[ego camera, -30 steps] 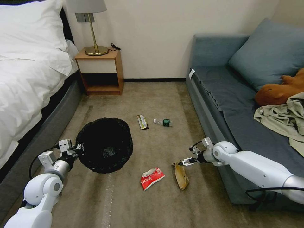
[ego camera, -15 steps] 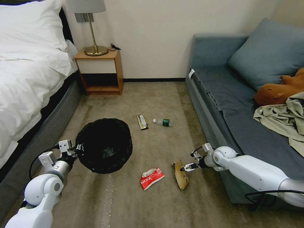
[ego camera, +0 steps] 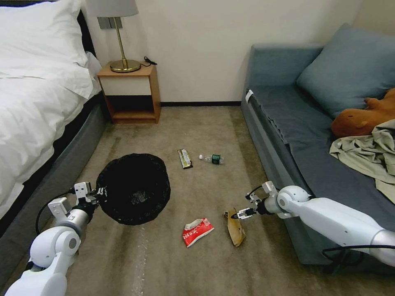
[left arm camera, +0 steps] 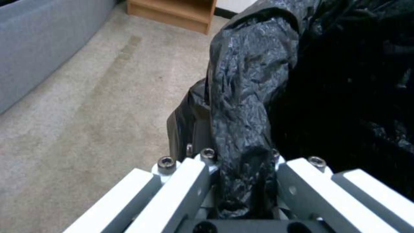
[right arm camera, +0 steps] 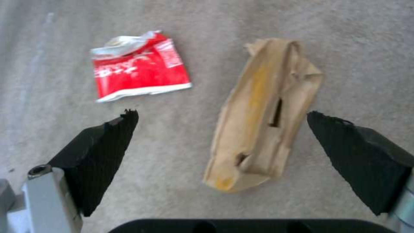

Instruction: Pick up the trash bin, then pick up the garbage on the floor and place it into the trash bin.

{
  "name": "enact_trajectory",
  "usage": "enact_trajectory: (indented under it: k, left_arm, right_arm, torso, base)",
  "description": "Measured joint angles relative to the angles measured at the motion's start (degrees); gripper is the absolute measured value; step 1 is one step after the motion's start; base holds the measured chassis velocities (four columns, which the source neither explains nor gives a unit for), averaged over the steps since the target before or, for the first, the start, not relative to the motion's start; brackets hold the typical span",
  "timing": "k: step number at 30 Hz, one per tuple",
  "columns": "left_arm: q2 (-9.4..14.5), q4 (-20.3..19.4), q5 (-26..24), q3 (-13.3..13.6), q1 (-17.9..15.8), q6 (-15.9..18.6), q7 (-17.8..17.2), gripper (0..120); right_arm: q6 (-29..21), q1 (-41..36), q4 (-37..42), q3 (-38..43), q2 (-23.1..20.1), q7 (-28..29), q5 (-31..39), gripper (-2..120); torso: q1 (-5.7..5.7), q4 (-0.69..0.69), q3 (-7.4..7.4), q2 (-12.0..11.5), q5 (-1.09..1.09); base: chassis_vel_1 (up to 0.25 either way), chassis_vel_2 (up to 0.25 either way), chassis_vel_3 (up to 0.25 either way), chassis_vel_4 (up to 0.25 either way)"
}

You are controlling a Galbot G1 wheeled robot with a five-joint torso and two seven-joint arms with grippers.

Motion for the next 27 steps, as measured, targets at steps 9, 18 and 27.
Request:
enact_trajectory:
  k: [9, 18, 27]
  left_arm:
    - [0.1, 0.8, 0.4, 0.3, -0.2, -0.3, 0.5, 2]
    - [0.1, 1.7, 0.4, 0.1, -0.2, -0.5, 0.9, 2]
    - [0.4, 2.8, 0.7, -0.1, -0.3, -0.8, 1.1, 2]
  right_arm:
    - [0.1, -2.5, 0.3, 0.4, 1.4, 0.0, -0.1, 100]
    - [1.4, -4.6, -4.9, 0.5, 4.8, -2.7, -4.0, 100]
    - [4.0, -5.3, -15.9, 1.5, 9.4, -7.4, -9.2, 100]
  torso:
    - [0.00, 0.01, 0.00, 0.0, 0.03]
    - [0.00, 0.01, 0.00, 0.0, 0.01]
    - [0.00, 0.00, 0.00, 0.0, 0.00]
  base:
    - [0.000, 0.000, 0.000, 0.000]
    - [0.000, 0.000, 0.000, 0.000]
    - [0.000, 0.000, 0.000, 0.000]
